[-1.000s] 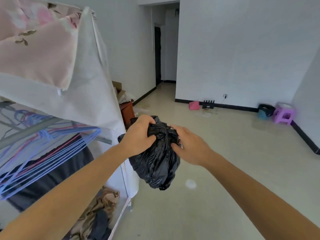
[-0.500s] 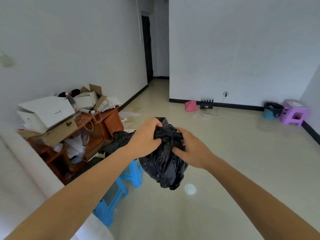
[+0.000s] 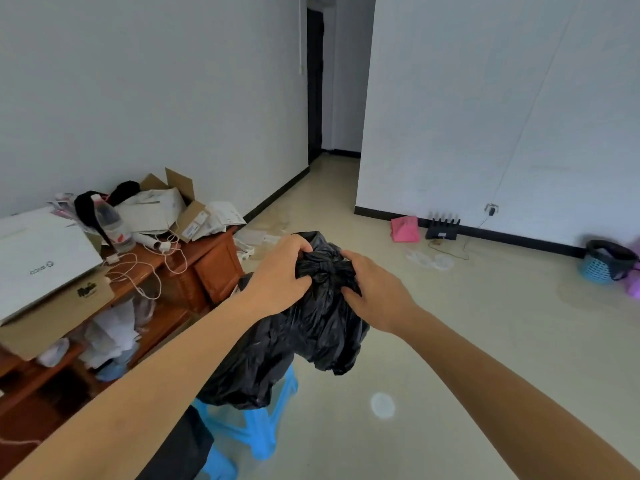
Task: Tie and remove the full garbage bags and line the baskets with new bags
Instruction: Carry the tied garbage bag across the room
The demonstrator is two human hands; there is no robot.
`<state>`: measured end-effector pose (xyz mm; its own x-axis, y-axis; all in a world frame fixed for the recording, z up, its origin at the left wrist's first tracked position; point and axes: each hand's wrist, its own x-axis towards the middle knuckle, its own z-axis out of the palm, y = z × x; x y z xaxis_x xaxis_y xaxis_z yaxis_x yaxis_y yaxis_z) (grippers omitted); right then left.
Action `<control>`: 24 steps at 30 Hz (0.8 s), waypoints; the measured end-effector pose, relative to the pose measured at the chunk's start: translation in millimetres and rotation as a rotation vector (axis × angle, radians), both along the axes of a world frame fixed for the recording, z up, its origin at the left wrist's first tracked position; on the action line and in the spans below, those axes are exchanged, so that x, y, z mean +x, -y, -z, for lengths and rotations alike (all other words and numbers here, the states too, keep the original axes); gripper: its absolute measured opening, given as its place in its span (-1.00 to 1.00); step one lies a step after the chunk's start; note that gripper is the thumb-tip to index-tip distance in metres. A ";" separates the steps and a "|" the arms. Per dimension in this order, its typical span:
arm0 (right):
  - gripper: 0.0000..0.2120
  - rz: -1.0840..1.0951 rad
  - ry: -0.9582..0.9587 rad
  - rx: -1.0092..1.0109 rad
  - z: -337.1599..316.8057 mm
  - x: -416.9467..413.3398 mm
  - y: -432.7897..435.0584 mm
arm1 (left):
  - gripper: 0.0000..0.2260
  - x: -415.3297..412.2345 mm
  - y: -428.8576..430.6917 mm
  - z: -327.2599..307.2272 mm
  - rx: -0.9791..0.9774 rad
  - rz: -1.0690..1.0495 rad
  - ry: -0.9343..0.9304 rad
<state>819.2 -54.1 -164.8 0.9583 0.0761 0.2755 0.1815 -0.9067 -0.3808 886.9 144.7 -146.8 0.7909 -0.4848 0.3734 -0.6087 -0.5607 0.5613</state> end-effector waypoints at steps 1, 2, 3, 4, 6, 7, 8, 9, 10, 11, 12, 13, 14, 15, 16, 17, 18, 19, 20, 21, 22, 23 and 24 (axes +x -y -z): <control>-0.40 0.010 0.003 -0.014 -2.4 26.8 10.3 | -0.68 30.3 10.7 -2.3 0.002 0.012 -0.006; -0.41 0.025 0.010 -0.015 -5.6 51.1 22.1 | -0.69 58.4 22.9 -5.8 -0.004 0.024 -0.015; -0.42 0.043 0.018 -0.007 -8.5 73.6 34.7 | -0.70 84.4 36.4 -9.4 -0.013 0.038 -0.028; -0.42 0.061 0.019 0.004 -10.4 95.0 47.7 | -0.70 108.8 50.2 -12.2 -0.020 0.055 -0.038; -0.42 0.089 0.001 0.007 -11.2 137.0 75.0 | -0.69 154.9 79.7 -14.0 -0.010 0.094 -0.037; -0.42 0.096 -0.010 0.005 -10.2 158.8 89.2 | -0.68 177.9 94.1 -12.8 0.002 0.115 -0.031; -0.42 0.099 -0.016 0.006 -8.4 182.0 103.7 | -0.67 201.9 108.6 -10.9 0.014 0.131 -0.022; -0.42 0.099 -0.015 0.009 -6.0 206.9 118.9 | -0.67 227.0 123.2 -8.4 0.024 0.140 -0.013; -0.42 0.096 -0.009 0.014 -2.7 232.7 134.3 | -0.66 252.5 137.3 -5.2 0.031 0.140 -0.006; -0.43 0.091 0.005 0.017 1.3 260.4 150.1 | -0.66 278.6 152.5 -1.8 0.032 0.134 -0.002; -0.43 0.084 0.021 0.018 5.3 288.4 165.9 | -0.66 304.4 167.8 1.8 0.030 0.124 -0.002; -0.43 0.079 0.031 0.020 8.9 315.7 180.8 | -0.66 328.9 182.6 4.8 0.027 0.114 -0.009; -0.43 0.075 0.030 0.023 11.6 342.9 195.3 | -0.67 353.5 197.1 6.3 0.027 0.103 -0.019; -0.43 0.066 0.024 0.027 12.9 370.9 209.2 | -0.67 378.7 211.0 6.1 0.035 0.097 -0.023; -0.43 0.052 0.014 0.029 13.4 398.5 222.1 | -0.67 403.8 223.4 5.2 0.053 0.096 -0.022; -0.43 0.033 0.005 0.025 12.7 427.0 234.7 | -0.66 428.8 234.4 3.6 0.074 0.095 -0.013; -0.43 0.014 0.003 0.017 10.0 457.4 247.1 | -0.65 455.1 244.4 0.5 0.092 0.091 0.008; -0.44 0.003 0.009 0.014 5.2 489.0 258.4 | -0.63 481.8 253.3 -3.2 0.104 0.080 0.037; -0.44 -0.003 0.019 0.018 -0.5 519.9 267.6 | -0.61 507.9 260.3 -6.5 0.109 0.059 0.065; -0.44 -0.009 0.029 0.026 -5.7 550.1 274.3 | -0.60 533.6 265.7 -8.8 0.107 0.035 0.083; -0.44 -0.019 0.035 0.032 -9.5 579.8 279.5 | -0.59 559.8 270.2 -9.6 0.101 0.016 0.093; -0.44 -0.036 0.039 0.032 -11.4 609.3 283.8 | -0.58 586.3 274.6 -8.9 0.097 0.003 0.098; -0.44 -0.057 0.042 0.024 -11.7 639.2 288.2 | -0.57 613.9 279.0 -6.8 0.096 -0.011 0.101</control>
